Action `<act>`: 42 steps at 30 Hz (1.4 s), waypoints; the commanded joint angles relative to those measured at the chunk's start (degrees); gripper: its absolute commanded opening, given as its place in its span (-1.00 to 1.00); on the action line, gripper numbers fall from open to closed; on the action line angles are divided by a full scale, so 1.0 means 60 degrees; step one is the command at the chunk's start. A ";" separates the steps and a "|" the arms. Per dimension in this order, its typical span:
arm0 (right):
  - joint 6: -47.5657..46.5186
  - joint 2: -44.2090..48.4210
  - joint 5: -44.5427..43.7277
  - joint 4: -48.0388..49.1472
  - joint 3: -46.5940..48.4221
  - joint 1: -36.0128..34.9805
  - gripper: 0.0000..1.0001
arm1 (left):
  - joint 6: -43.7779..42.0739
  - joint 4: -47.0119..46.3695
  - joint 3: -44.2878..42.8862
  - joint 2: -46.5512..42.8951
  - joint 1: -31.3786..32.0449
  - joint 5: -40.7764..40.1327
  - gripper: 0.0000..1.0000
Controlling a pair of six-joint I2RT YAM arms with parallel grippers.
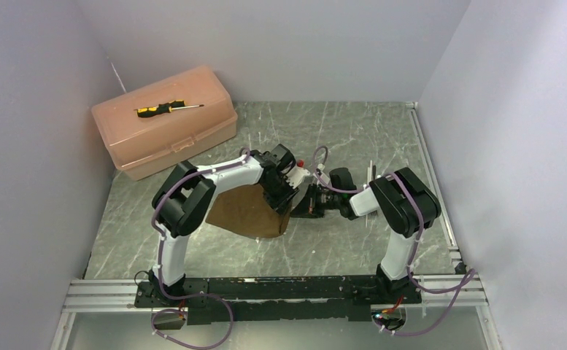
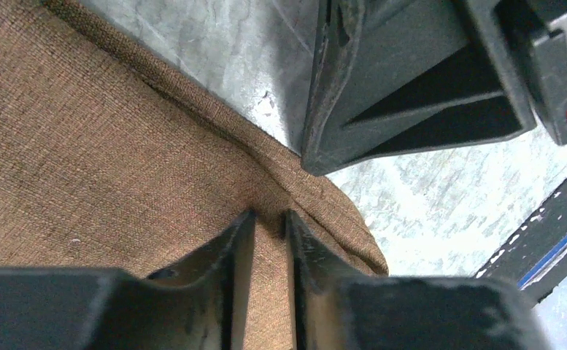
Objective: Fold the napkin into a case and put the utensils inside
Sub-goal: Smooth out the upper triangle-folded napkin at the center of the board.
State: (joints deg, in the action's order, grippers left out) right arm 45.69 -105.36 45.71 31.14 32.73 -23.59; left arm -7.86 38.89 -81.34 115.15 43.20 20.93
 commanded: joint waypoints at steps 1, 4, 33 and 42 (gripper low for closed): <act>0.0006 -0.0252 0.0189 0.0057 0.0178 0.0019 -1.00 | 0.0065 0.0020 -0.0222 0.0305 0.0153 0.0081 -0.54; 0.0038 -0.0321 0.0153 -0.0031 0.0226 0.0020 -1.00 | 0.0121 0.0078 -0.0381 0.0319 0.0152 0.0101 -0.92; -0.0963 0.2225 -0.0724 -0.2501 0.0197 0.0345 -1.00 | 0.0455 0.0190 -0.0757 -0.0324 -0.0326 0.1455 -0.02; -0.1080 0.2425 -0.1082 -0.2657 0.0593 0.0007 -1.00 | -0.1321 0.1783 -0.0999 -0.1662 -0.1395 0.4508 0.90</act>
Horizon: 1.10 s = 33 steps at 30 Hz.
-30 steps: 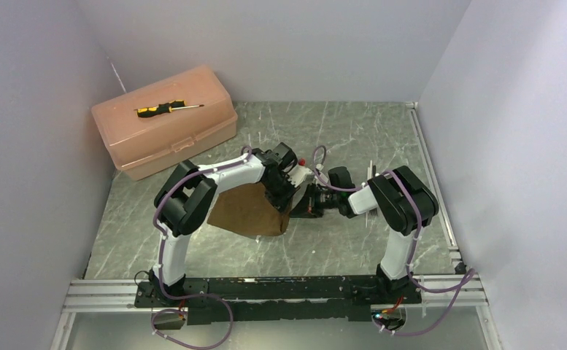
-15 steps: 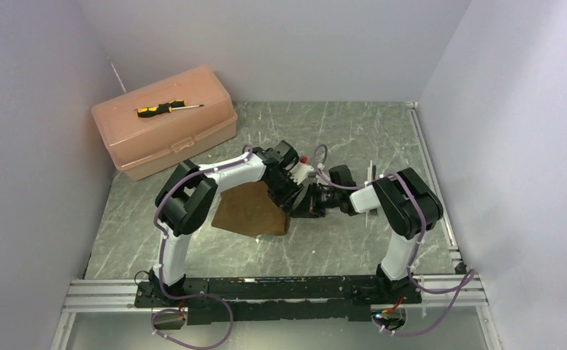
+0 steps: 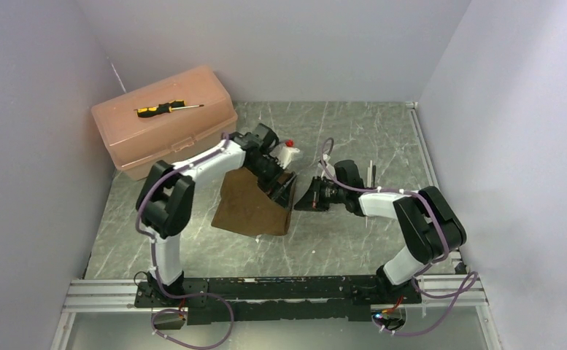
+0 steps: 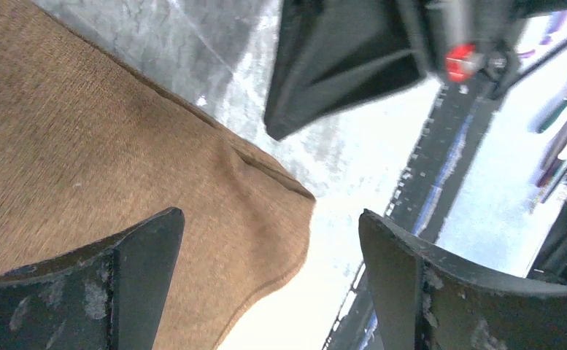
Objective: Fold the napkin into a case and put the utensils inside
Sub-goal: Smooth out the upper triangle-folded napkin at the center of the board.
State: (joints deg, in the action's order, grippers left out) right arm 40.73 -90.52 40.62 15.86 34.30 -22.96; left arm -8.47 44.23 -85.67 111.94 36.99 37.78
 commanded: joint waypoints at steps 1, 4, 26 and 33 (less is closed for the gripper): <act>-0.0332 -0.0170 -0.0279 -0.0217 0.0590 -0.0092 -1.00 | -0.1455 0.1017 -0.0165 -0.1299 -0.0478 0.1758 0.90; -0.0616 -0.0766 -0.0466 -0.0628 0.1667 -0.0032 -1.00 | -0.2228 0.1321 0.0175 -0.1521 -0.0578 0.1703 0.75; -0.0729 -0.5340 0.0399 -0.1429 0.5735 0.0998 -1.00 | -0.4823 0.0670 0.1097 0.0141 0.1139 0.0874 -0.65; -0.0663 -0.5392 0.0316 -0.1381 0.5729 0.1043 -1.00 | -0.4927 0.0487 0.1199 0.0567 0.1312 0.0919 -0.77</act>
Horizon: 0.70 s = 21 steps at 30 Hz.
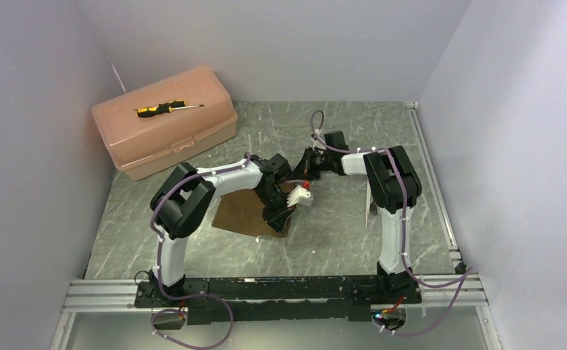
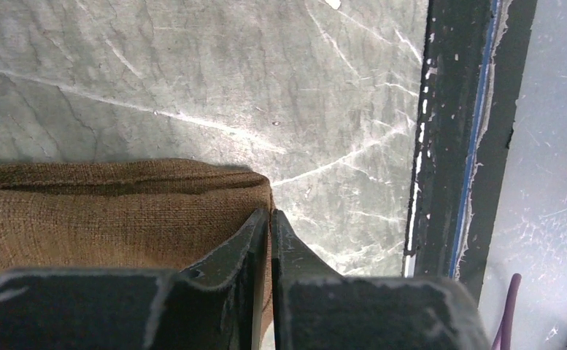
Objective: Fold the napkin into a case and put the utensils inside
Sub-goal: Smooth out the upper triangle-folded napkin at the center of the board.
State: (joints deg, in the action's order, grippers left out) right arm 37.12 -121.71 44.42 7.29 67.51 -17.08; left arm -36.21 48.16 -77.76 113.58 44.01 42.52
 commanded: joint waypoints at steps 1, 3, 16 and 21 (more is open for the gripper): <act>-0.0033 -0.0183 -0.0349 0.0058 0.0154 0.0064 -1.00 | -0.0308 -0.0240 -0.0103 0.0302 0.0193 0.0092 -0.77; -0.0010 -0.0147 -0.0404 0.0119 0.0054 0.0064 -1.00 | -0.0342 -0.0403 -0.0016 0.0363 0.0283 -0.0108 -0.78; -0.0668 0.1844 -0.1097 -0.0227 -0.0184 -0.0127 -0.78 | -0.0175 0.0995 -0.1018 -0.0486 0.0028 0.0052 -0.01; -0.1407 0.3415 -0.1575 -0.0346 -0.0598 -0.0396 -0.26 | -0.0152 0.1968 -0.1920 -0.1729 -0.0692 0.0314 0.53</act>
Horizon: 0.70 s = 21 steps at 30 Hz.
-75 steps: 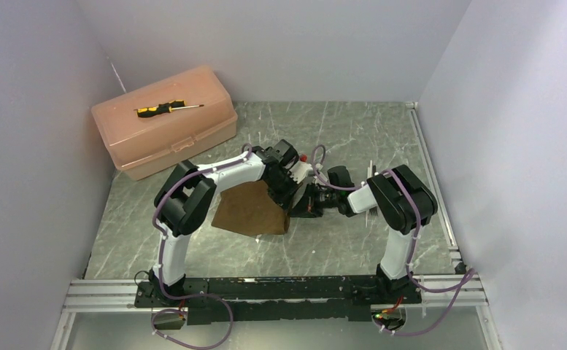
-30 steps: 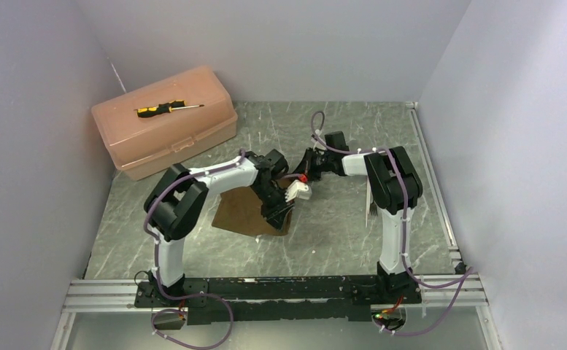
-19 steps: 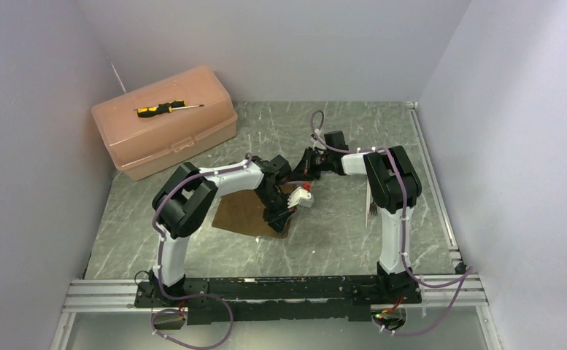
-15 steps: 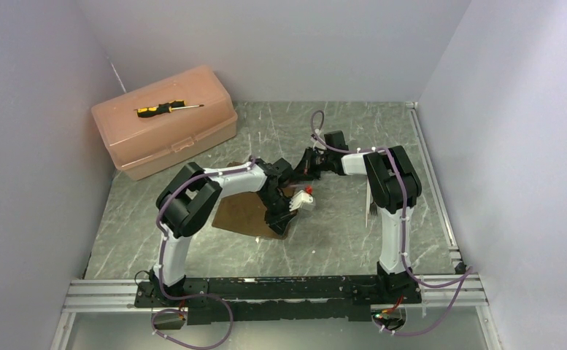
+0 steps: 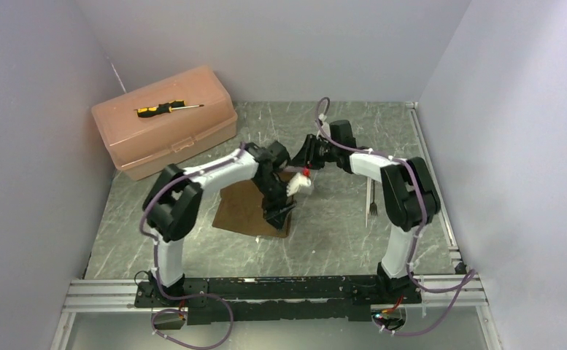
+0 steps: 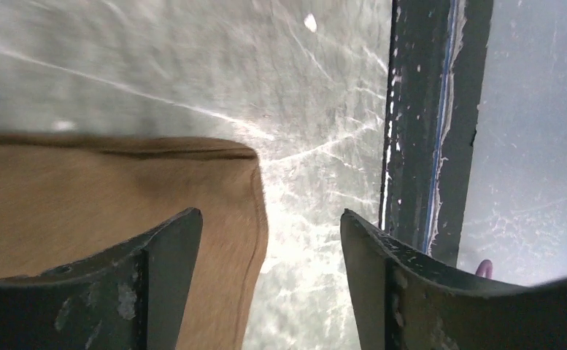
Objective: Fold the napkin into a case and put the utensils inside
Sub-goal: Smooth out the upper triangle-folded napkin at the center of the board.
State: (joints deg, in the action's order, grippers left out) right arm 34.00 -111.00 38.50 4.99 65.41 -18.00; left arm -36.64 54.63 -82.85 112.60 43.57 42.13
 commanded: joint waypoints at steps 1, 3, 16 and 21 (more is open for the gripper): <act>-0.1121 0.1992 -0.0829 -0.0130 -0.0319 -0.0295 -0.15 | -0.0075 0.1089 -0.1255 -0.1750 -0.0845 0.0466 0.56; -0.1602 0.2723 -0.1342 -0.0522 -0.0438 -0.0399 0.06 | 0.0007 0.1453 -0.1648 -0.2064 -0.1450 0.0767 0.87; -0.7387 0.6303 -0.6937 -0.2146 -0.1897 -0.3764 0.99 | 0.0999 -0.1048 -0.1925 -0.2573 -0.3813 -0.3203 0.88; -0.8253 0.6599 -1.0121 -0.1948 -0.2566 -0.5168 0.98 | 0.1264 -0.2222 -0.1819 -0.2030 -0.3893 -0.3984 0.88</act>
State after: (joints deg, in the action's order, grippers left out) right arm -6.07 -74.63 -6.94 -6.98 53.39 -42.57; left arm -31.83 49.91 -93.71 97.86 20.56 25.56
